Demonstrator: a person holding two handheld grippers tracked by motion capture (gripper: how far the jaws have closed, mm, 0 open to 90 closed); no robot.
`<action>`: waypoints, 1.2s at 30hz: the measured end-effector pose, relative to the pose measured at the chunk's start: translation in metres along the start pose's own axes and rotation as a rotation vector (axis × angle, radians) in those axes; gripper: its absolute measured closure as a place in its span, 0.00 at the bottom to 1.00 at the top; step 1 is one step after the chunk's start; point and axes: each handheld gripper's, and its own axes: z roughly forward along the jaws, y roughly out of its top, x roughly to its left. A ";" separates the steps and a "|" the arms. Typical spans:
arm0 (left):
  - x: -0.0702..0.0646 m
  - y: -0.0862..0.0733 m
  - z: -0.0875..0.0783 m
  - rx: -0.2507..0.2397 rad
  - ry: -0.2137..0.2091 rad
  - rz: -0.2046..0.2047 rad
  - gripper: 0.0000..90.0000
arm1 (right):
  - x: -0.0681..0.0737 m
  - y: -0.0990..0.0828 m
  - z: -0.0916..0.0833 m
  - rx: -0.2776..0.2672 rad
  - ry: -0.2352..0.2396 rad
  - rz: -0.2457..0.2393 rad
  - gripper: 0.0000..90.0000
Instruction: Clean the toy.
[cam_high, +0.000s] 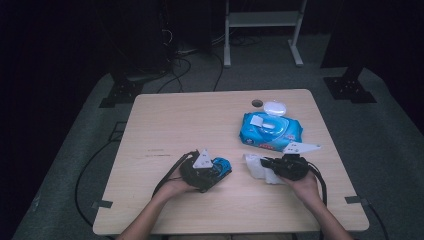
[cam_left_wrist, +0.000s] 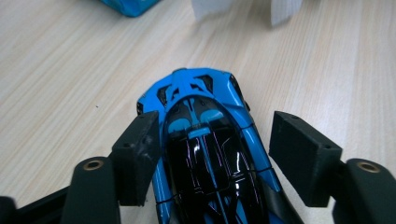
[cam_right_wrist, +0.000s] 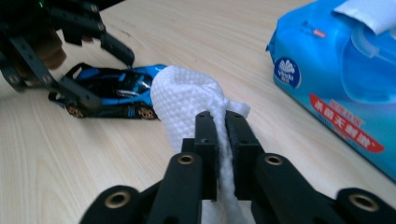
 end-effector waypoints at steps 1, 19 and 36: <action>0.001 0.000 -0.002 -0.004 -0.001 0.000 0.36 | -0.001 -0.001 0.000 0.003 -0.002 -0.002 0.92; 0.006 -0.003 -0.017 -0.042 0.013 -0.022 0.27 | -0.016 -0.016 -0.030 0.001 0.053 0.006 0.53; 0.015 -0.024 -0.041 -0.073 0.061 -0.067 0.22 | -0.027 -0.021 -0.050 -0.006 0.016 0.022 0.51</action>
